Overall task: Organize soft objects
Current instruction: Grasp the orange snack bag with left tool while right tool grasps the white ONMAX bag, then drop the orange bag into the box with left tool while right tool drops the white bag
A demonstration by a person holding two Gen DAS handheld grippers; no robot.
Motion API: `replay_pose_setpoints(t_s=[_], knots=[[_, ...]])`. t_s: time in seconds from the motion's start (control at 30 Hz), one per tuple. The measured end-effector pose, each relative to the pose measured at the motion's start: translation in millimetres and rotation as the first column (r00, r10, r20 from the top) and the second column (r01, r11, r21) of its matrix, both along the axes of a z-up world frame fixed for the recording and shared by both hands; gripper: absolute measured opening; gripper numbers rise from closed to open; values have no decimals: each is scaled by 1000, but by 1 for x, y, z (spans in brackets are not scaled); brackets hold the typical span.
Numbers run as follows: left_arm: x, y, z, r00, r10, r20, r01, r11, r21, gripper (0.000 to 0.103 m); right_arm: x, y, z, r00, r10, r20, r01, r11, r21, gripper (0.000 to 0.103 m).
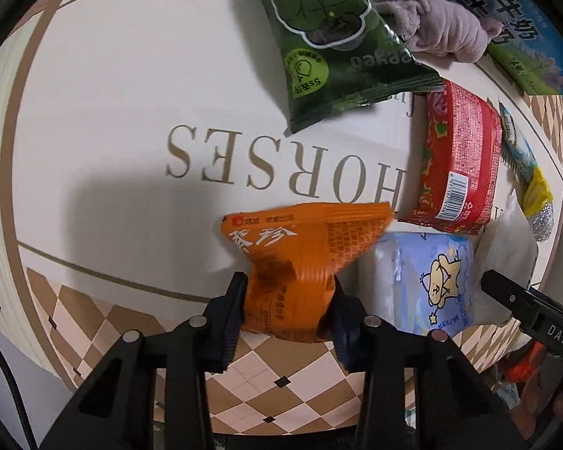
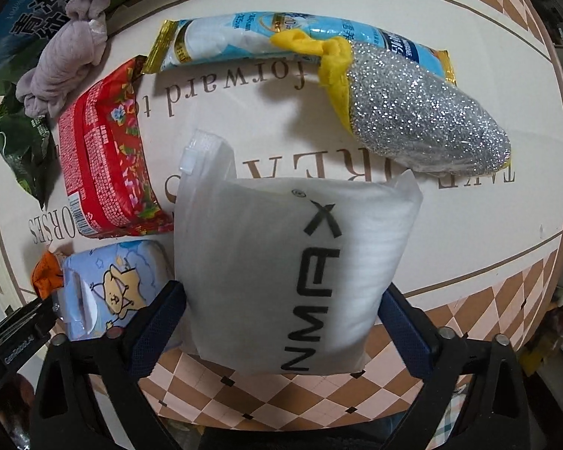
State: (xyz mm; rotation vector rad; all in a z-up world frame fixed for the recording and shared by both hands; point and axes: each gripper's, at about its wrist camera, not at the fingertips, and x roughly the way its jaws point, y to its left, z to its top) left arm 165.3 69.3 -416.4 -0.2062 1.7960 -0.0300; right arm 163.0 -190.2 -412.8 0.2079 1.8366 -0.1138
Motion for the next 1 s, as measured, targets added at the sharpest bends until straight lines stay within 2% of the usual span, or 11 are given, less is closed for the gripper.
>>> replay_pose_setpoints(t_s=[0.17,0.23,0.37,0.47,0.53,0.67,0.77,0.9,1.0], knots=[[-19,11,25,998,7,62,-10,999,54,34,-2,-6,23,999,8,35,-8,1000,5,80],[-27,18,41,996,6,85,-11,998,59,34,-8,-13,32,999,2,48,-2,1000,-8,78],[-36,16,92,987,-19,161,11,999,49,34,-22,-27,55,997,-28,72,26,999,21,76],[-22,5,144,969,-45,244,44,999,10,34,-32,-34,90,992,-39,119,31,997,65,74],[-1,-7,179,951,-66,303,75,997,-20,34,-31,-37,123,985,-42,165,25,995,102,72],[59,-20,209,925,-90,368,126,989,-76,34,-2,-33,195,958,-24,285,-21,988,152,69],[111,-25,220,910,-96,404,129,990,-56,34,42,-15,230,931,-15,364,-51,984,170,68],[188,-27,213,928,-52,369,97,990,-104,34,117,3,239,909,-29,416,-58,979,196,68],[249,-38,195,938,-61,342,100,990,-97,34,175,6,233,897,-24,442,-61,982,177,67]])
